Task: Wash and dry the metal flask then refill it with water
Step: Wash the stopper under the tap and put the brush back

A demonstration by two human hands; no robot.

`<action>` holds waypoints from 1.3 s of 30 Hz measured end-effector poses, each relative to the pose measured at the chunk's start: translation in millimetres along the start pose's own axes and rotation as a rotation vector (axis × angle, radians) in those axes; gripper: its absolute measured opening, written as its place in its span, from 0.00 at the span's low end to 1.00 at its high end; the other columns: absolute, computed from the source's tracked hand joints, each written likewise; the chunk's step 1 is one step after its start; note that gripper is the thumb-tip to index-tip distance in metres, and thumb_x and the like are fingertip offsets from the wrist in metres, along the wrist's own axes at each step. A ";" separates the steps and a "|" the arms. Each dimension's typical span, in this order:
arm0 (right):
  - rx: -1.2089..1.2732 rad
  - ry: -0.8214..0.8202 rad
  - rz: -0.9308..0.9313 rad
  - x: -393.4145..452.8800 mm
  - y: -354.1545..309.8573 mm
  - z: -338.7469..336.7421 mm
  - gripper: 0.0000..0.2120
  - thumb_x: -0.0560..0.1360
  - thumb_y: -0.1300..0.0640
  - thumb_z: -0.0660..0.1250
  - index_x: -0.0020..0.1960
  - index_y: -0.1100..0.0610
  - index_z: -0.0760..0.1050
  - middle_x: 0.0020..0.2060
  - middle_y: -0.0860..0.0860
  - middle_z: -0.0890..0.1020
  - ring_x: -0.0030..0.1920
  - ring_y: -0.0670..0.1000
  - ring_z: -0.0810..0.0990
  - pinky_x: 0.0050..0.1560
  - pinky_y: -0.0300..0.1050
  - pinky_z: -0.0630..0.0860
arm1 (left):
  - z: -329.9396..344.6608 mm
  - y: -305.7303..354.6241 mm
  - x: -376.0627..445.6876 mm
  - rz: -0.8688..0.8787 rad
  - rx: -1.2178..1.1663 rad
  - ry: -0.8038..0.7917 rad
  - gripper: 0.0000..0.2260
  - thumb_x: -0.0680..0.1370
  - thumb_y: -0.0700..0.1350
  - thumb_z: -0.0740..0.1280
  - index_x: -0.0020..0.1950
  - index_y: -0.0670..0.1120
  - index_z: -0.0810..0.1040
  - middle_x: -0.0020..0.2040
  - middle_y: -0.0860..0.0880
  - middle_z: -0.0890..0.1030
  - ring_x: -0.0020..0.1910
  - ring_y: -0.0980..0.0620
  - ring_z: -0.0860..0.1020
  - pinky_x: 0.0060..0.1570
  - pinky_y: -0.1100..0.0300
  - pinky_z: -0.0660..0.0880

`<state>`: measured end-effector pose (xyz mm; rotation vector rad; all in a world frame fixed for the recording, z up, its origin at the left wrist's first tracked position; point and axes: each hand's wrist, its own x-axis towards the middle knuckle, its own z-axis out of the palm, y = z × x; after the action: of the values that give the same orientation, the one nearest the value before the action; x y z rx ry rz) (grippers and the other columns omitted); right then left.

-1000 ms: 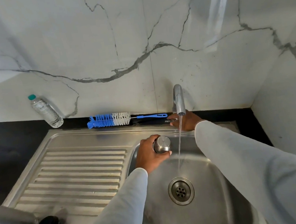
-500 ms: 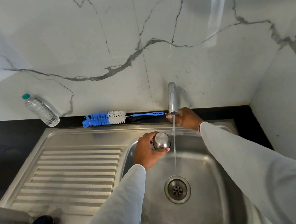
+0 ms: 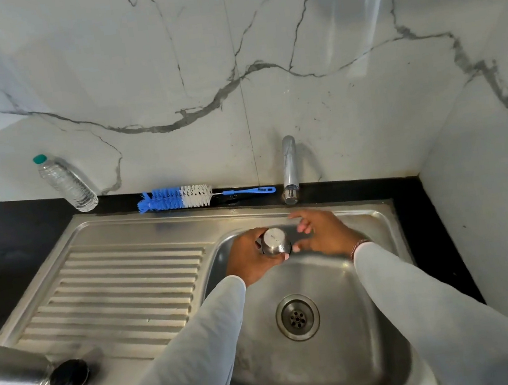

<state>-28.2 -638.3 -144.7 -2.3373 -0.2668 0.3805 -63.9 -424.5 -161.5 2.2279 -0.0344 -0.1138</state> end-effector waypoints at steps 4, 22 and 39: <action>-0.044 -0.036 -0.146 -33.1 -9.5 25.5 0.52 0.61 0.41 0.83 0.78 0.43 0.61 0.69 0.46 0.74 0.65 0.47 0.74 0.65 0.47 0.74 | 1.1 3.3 -9.7 0.021 -0.108 -0.054 0.25 0.58 0.57 0.84 0.52 0.53 0.85 0.46 0.55 0.87 0.47 0.52 0.84 0.53 0.48 0.82; -0.036 0.249 -0.119 -71.2 -73.4 80.6 0.33 0.67 0.53 0.81 0.67 0.47 0.68 0.61 0.51 0.78 0.61 0.54 0.76 0.60 0.43 0.73 | -65.3 -28.7 -96.1 -0.176 0.221 0.006 0.21 0.71 0.44 0.78 0.63 0.41 0.83 0.59 0.43 0.85 0.58 0.43 0.83 0.60 0.53 0.79; -0.147 -0.057 -0.313 8.9 -232.9 237.2 0.29 0.67 0.57 0.77 0.67 0.54 0.73 0.60 0.57 0.79 0.61 0.59 0.77 0.60 0.48 0.71 | -181.9 -147.3 -170.6 -0.361 0.350 0.190 0.20 0.75 0.47 0.73 0.64 0.42 0.77 0.64 0.44 0.77 0.68 0.42 0.71 0.65 0.49 0.72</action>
<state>-120.8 -318.9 -143.9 -2.3775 -0.6984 0.2800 -218.7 -179.9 -155.2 2.5641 0.4865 -0.0974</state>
